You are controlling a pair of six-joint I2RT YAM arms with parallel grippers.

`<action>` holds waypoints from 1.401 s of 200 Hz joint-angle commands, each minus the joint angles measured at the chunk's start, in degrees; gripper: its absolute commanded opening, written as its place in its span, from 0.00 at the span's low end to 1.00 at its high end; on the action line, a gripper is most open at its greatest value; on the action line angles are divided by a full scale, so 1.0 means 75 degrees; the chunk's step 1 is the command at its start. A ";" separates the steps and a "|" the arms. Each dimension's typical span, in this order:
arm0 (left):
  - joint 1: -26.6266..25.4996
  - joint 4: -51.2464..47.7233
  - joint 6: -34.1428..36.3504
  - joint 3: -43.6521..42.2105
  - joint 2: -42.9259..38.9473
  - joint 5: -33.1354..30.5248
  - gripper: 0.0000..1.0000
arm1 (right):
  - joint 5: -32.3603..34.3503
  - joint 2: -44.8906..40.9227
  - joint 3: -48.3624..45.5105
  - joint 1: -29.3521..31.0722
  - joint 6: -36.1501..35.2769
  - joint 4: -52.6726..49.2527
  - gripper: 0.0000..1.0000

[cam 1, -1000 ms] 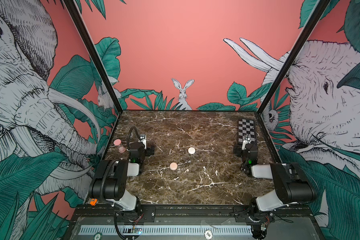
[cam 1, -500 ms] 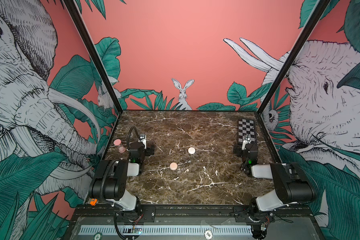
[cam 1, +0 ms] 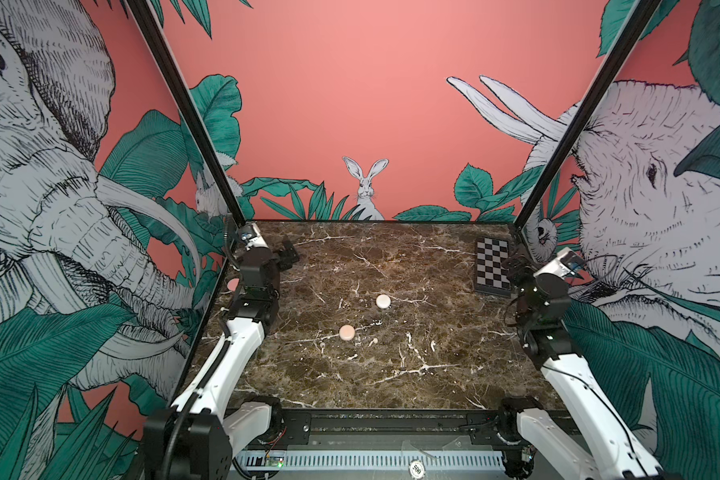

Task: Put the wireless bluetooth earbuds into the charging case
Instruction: 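Grasp the pink charging case with the left gripper while the right arm moves inward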

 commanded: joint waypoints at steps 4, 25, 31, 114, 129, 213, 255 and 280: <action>0.0464 -0.1682 -0.2402 -0.0471 -0.0505 0.1104 0.99 | -0.1368 0.0077 0.0218 -0.0012 0.0895 -0.1378 0.98; 0.0466 -0.1993 -0.2509 -0.0496 -0.0791 0.2044 0.99 | -0.1861 0.0527 0.0731 0.0092 0.0564 -0.2252 0.98; 0.0404 -0.2052 -0.2549 -0.0496 -0.0784 0.2392 0.99 | -0.2003 0.0636 0.0816 0.0192 0.0481 -0.2401 0.98; -0.3196 -0.6874 -0.2232 0.1560 0.0846 0.1304 0.99 | -0.1465 0.2598 0.2689 0.1659 -0.0587 -0.5645 0.98; -0.3648 -0.7360 -0.2231 0.1847 0.1339 0.1279 0.99 | -0.1318 0.2819 0.2738 0.1725 -0.0694 -0.5740 0.98; -0.4679 -0.7564 -0.2423 0.2023 0.3333 0.2094 0.98 | -0.1393 0.2937 0.2115 0.1826 -0.0842 -0.5136 0.98; -0.4729 -0.7581 -0.2377 0.2357 0.4235 0.2149 0.96 | -0.1605 0.2843 0.2004 0.1842 -0.0894 -0.4969 0.98; -0.4720 -0.7649 -0.2251 0.2616 0.4744 0.2074 0.92 | -0.1750 0.2843 0.1988 0.1842 -0.0909 -0.4931 0.98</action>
